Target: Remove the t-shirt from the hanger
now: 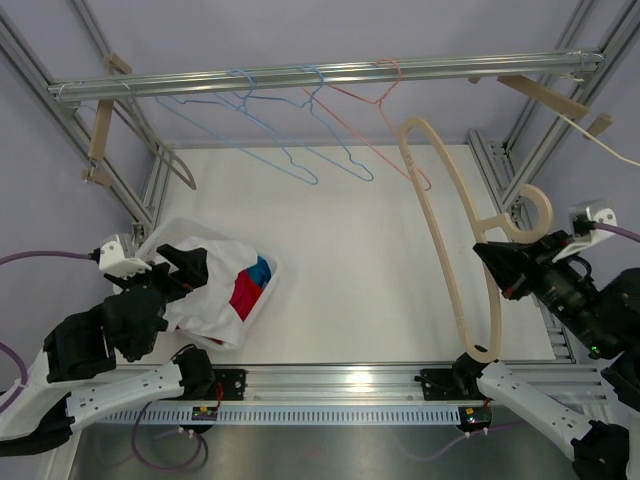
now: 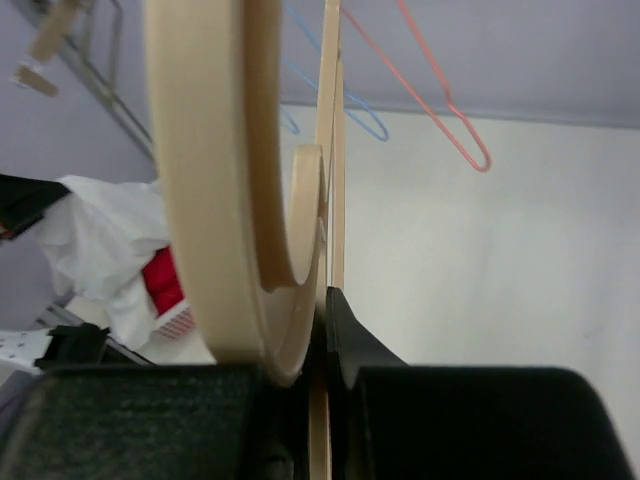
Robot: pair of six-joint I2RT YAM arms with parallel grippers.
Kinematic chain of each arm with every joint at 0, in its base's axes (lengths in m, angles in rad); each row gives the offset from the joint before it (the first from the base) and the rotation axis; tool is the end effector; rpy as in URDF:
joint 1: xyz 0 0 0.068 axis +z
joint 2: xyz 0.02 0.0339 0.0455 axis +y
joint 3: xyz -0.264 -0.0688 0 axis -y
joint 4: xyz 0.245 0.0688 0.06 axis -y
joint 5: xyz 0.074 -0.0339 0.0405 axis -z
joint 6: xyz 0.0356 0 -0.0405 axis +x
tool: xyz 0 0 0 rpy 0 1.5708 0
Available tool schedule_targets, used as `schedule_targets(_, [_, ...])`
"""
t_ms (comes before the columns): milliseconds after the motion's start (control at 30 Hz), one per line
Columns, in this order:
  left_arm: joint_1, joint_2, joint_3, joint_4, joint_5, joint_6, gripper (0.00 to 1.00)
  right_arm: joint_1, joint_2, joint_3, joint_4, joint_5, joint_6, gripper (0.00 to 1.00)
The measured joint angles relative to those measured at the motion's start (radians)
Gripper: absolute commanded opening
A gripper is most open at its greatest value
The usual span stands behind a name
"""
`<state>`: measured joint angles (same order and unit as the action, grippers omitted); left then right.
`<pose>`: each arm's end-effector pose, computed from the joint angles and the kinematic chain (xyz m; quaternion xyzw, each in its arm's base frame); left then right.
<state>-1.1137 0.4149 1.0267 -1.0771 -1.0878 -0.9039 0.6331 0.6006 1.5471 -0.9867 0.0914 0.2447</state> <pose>0.0395 -0.0089 0.3691 -0.1939 0.7527 -0.1455 0.6121 0.0068 0.0010 0.4922 -0.1080 0.7130 0.2642 0.6404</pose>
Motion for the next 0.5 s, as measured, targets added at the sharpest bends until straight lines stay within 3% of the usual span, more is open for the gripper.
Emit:
schedule_targets(233, [-0.001,0.005,0.095,0.135,0.031,0.211,0.99,0.000,0.142,0.006,-0.091,0.198,-0.025,0.00])
schedule_targets(500, [-0.002,-0.113,-0.079,0.126,-0.028,0.230,0.99,0.000,0.153,0.007,-0.114,0.351,-0.026,0.00])
